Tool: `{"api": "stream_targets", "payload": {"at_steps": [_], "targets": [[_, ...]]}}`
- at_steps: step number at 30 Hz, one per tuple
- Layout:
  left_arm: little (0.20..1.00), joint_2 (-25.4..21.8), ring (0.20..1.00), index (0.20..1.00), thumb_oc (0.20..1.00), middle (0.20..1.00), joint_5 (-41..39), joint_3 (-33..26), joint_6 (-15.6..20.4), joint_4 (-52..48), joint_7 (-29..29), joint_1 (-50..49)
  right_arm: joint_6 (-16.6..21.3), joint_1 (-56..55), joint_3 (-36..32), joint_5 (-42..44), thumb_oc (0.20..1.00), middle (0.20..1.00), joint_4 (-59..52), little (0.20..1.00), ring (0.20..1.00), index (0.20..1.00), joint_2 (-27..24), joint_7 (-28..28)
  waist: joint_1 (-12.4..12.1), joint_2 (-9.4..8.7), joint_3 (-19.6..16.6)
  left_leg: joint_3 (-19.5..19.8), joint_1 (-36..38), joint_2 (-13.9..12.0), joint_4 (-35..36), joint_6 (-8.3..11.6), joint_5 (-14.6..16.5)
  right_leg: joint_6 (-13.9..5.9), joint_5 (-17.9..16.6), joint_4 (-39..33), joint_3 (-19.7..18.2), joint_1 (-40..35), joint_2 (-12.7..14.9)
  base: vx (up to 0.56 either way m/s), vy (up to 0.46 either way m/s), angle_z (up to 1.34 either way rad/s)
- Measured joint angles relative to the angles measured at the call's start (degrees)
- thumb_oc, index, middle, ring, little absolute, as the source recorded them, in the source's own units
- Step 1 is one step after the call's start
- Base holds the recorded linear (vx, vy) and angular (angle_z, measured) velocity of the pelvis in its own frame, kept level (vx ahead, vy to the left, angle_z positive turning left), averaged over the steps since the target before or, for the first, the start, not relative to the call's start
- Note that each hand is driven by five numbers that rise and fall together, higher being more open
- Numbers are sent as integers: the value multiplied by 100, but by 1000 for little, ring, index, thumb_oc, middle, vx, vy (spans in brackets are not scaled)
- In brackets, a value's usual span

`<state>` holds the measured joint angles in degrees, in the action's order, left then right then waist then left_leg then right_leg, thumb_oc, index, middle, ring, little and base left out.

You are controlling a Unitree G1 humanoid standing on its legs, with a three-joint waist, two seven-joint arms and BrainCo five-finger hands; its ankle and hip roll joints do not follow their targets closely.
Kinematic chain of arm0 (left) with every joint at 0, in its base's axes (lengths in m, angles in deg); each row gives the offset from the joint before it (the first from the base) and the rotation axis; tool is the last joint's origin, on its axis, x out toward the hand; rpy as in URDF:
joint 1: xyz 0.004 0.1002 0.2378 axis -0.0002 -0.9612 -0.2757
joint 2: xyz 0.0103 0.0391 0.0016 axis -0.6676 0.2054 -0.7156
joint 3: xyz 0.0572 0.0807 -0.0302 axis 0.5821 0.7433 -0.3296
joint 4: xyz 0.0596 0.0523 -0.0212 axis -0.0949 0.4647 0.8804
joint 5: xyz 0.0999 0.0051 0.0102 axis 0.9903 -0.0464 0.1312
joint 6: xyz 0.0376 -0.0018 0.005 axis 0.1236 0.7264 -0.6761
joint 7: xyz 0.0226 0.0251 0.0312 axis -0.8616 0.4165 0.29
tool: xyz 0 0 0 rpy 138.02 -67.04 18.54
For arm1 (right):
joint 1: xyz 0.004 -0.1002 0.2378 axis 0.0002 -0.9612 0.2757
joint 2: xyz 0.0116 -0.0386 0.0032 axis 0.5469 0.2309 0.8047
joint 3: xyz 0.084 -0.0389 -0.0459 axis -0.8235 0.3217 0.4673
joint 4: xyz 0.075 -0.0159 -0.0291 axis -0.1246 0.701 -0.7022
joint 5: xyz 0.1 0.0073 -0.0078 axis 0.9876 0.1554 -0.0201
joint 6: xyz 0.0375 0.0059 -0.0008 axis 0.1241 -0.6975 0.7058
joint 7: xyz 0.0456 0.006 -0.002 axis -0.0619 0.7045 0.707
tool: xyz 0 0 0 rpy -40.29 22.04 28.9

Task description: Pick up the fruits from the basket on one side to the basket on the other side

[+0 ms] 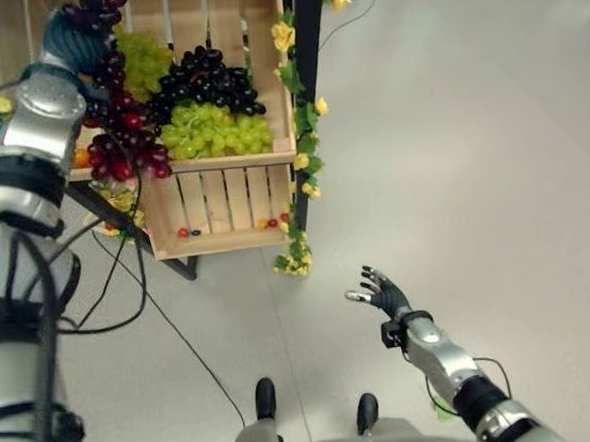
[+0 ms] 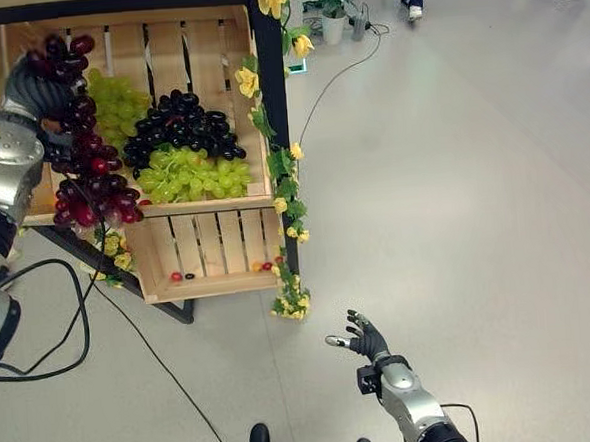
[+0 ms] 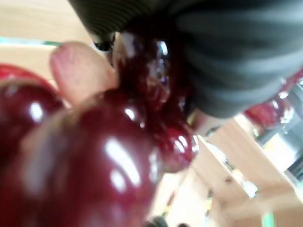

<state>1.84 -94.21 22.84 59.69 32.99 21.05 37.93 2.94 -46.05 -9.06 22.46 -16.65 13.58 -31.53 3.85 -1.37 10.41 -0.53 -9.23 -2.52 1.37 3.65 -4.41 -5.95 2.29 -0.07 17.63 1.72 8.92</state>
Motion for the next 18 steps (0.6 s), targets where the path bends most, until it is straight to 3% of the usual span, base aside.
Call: {"api": "stream_targets", "payload": {"at_steps": [5, 11, 12, 13, 18], "targets": [[200, 15, 200, 200, 200, 200, 1134, 352, 0, 133, -271, 359, 135, -4, 187, 37, 1000, 1000, -3, 1000, 1000, 1000, -161, -3, 108, 48, 24, -89, -60, 13, 15, -4, -3, -13, -8, 0, 0, 83, 24, -4, 8, -3], [200, 9, 200, 200, 200, 200, 1593, 440, -12, 322, -439, 507, 256, -85, 207, 155, 1000, 1000, -8, 1000, 1000, 1000, -308, -1, 160, 143, 82, -180, -64, 4, 113, -14, -10, -17, -11, 0, -19, 177, 28, 6, 9, -7], [765, -2, 765, 765, 765, 765, 1772, 595, -16, 334, -531, 596, 256, -121, 229, 161, 1000, 1000, -7, 1000, 1000, 1000, -338, 0, 166, 154, 89, -187, -67, 6, 123, -14, -10, -17, -11, -1, -19, 188, 32, 5, 9, -5], [1000, -2, 1000, 1000, 1000, 1000, 1962, 788, -26, 326, -603, 672, 269, -138, 229, 161, 1000, 1000, -7, 1000, 1000, 1000, -356, 0, 168, 161, 93, -192, -68, 6, 134, -14, -10, -17, -11, -1, -19, 196, 32, 0, 0, 0], [1000, 0, 1000, 1000, 1000, 1000, 2838, 1157, -42, 255, -697, 786, 334, -204, 218, 163, 1000, 1000, -11, 1000, 1000, 1000, -398, 5, 182, 225, 144, -250, -72, 7, 184, -14, -10, -17, -11, -3, -49, 251, 35, 12, 9, -4]]}}
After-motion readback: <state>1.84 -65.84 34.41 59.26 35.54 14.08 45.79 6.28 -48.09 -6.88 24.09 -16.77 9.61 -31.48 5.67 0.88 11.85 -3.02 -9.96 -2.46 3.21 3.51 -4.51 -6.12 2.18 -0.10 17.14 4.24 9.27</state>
